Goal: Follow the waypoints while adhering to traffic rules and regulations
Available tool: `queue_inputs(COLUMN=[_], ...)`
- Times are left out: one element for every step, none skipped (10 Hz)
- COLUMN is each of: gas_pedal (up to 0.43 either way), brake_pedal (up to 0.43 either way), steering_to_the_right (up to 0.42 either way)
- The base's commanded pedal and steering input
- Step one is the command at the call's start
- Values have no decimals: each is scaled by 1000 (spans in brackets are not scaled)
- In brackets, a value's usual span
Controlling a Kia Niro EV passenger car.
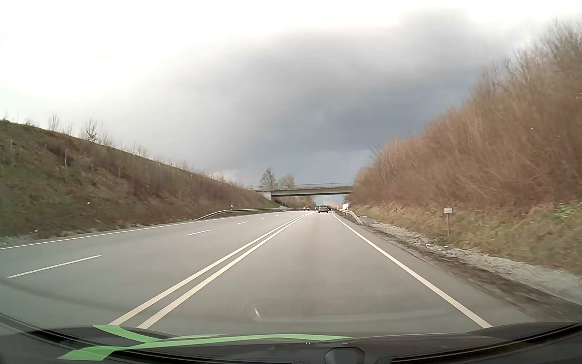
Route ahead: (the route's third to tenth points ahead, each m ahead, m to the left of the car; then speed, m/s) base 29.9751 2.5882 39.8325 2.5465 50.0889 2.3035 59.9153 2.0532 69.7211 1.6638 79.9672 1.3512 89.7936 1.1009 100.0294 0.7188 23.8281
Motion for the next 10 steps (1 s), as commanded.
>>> queue_inputs(gas_pedal=[280, 280, 280, 280, 280, 280, 280, 280, 280, 280], brake_pedal=[0, 0, 0, 0, 0, 0, 0, 0, 0, 0], steering_to_the_right=[0, 1, 0, 0, 0, 0, 0, 0, 1, 0])
